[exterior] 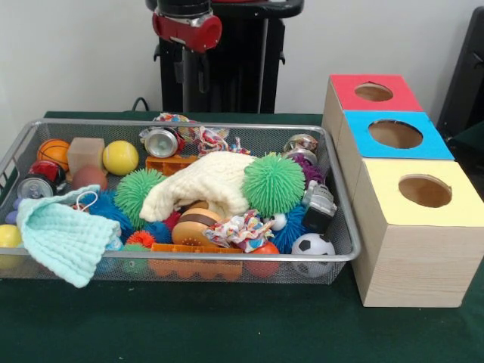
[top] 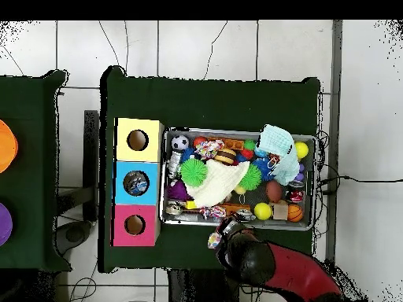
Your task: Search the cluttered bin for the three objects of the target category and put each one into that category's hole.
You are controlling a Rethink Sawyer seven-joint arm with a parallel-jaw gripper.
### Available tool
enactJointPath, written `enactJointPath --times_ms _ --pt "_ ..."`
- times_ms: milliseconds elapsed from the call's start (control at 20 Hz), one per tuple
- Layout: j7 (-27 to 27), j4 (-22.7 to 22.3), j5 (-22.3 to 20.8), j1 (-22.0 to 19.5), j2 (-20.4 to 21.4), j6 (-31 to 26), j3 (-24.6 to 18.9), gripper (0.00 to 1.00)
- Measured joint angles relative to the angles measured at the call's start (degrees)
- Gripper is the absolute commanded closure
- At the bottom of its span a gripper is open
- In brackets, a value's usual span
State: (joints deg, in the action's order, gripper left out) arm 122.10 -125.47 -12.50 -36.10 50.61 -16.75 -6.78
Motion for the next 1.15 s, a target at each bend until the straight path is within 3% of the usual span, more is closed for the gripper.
enactJointPath --times_ms 1150 --pt "0.0 0.3 -8.8 -3.8 -8.6 0.0 -2.5 0.00"
